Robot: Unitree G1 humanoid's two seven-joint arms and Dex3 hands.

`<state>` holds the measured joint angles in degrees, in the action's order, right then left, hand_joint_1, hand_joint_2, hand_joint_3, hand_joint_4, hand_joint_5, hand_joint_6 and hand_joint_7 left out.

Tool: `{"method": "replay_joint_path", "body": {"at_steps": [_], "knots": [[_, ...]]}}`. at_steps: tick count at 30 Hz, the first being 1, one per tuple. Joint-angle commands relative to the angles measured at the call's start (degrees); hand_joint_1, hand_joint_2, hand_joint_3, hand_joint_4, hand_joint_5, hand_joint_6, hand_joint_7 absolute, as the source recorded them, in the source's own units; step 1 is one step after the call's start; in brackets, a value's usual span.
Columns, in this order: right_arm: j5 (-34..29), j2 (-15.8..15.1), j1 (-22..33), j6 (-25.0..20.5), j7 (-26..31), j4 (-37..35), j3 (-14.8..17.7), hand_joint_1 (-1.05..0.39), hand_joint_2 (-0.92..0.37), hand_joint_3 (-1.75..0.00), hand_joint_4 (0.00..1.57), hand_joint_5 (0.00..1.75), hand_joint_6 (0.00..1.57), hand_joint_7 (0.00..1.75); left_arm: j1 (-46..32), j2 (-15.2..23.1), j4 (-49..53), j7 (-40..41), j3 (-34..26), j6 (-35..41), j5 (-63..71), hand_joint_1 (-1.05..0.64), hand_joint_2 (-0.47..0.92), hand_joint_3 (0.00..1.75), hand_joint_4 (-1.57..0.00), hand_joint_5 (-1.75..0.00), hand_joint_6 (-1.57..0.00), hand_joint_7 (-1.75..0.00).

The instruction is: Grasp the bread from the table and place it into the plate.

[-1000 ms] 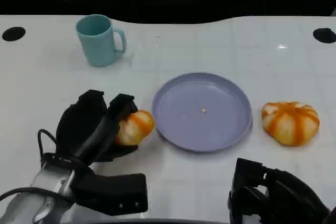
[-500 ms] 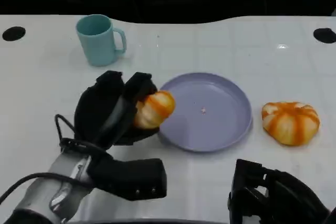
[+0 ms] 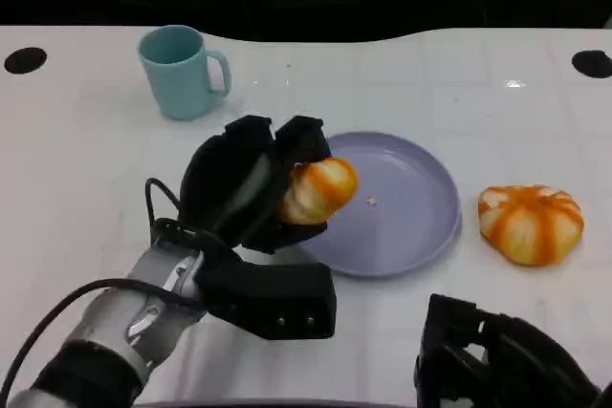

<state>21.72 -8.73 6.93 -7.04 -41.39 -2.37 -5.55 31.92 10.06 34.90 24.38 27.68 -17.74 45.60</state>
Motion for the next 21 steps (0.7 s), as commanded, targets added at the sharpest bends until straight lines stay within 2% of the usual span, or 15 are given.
{"method": "replay_joint_path", "body": {"at_steps": [1,6,11,12,14,16,17,18,19,20,21], "knots": [[-1.2,-0.7,1.1,1.7,-0.1,1.3,-0.7,-0.53,-0.92,-0.44,0.6,1.75,0.41,1.7,3.6,-0.6,2.2,-2.9,0.9,0.3,-0.1,-0.29,0.4,1.13,-0.94,-1.75,-0.66,-1.75],[-0.9,-0.3,0.7,0.4,1.0,1.4,-0.6,-0.52,-0.92,-0.42,0.62,1.75,0.46,1.66,7.3,-2.1,7.2,-5.1,1.2,-0.2,-1.3,-0.27,0.4,1.13,-0.94,-1.75,-0.66,-1.75],[-0.6,-0.2,0.2,-0.3,1.4,1.5,-0.6,-0.54,-0.92,-0.41,0.61,1.75,0.46,1.66,11.2,-4.0,13.4,-9.4,0.9,-1.8,-4.2,-0.26,0.5,1.05,-0.89,-1.75,-0.64,-1.73],[-0.4,-0.2,0.2,-0.4,1.3,1.4,-0.5,-0.53,-0.92,-0.41,0.61,1.75,0.46,1.67,11.9,-4.4,14.6,-10.2,0.9,-1.9,-4.6,-0.25,0.51,1.04,-0.88,-1.75,-0.64,-1.71],[-0.2,-0.2,0.1,-0.5,1.2,1.4,-0.5,-0.52,-0.92,-0.42,0.6,1.75,0.46,1.67,13.1,-5.0,16.2,-12.3,0.9,-1.6,-5.6,-0.26,0.58,0.99,-0.8,-1.75,-0.66,-1.52],[-0.2,-0.2,0.1,-0.6,1.2,1.4,-0.5,-0.52,-0.92,-0.42,0.6,1.75,0.45,1.67,13.6,-5.1,17.0,-13.0,1.0,-1.6,-6.0,-0.26,0.61,0.98,-0.77,-1.75,-0.67,-1.46],[-0.2,-0.1,0.0,-0.3,1.1,1.2,-0.4,-0.52,-0.92,-0.42,0.6,1.75,0.45,1.67,14.6,-5.4,17.7,-14.0,1.5,-0.9,-5.6,-0.28,0.63,0.93,-0.74,-1.66,-0.65,-1.36],[-0.2,0.0,0.0,-0.2,1.2,1.2,-0.5,-0.52,-0.92,-0.42,0.6,1.75,0.45,1.67,15.4,-5.5,18.1,-15.1,2.0,-0.3,-5.3,-0.32,0.72,0.73,-0.71,-1.42,-0.69,-1.03],[-0.2,0.1,0.0,0.0,1.2,1.2,-0.5,-0.52,-0.92,-0.42,0.6,1.75,0.45,1.67,16.0,-5.6,18.4,-16.2,2.4,0.3,-5.1,-0.34,0.82,0.53,-0.68,-1.28,-0.71,-0.75],[-0.2,0.2,0.1,0.1,1.2,1.2,-0.5,-0.52,-0.92,-0.42,0.61,1.75,0.45,1.67,16.4,-5.7,18.5,-17.1,2.6,0.6,-5.0,-0.36,0.88,0.41,-0.62,-1.21,-0.66,-0.5],[-0.3,0.2,0.1,0.2,1.2,1.3,-0.5,-0.52,-0.92,-0.42,0.61,1.75,0.45,1.67,16.5,-5.7,18.5,-17.6,2.7,0.8,-5.1,-0.37,0.9,0.37,-0.58,-1.18,-0.63,-0.4]]}}
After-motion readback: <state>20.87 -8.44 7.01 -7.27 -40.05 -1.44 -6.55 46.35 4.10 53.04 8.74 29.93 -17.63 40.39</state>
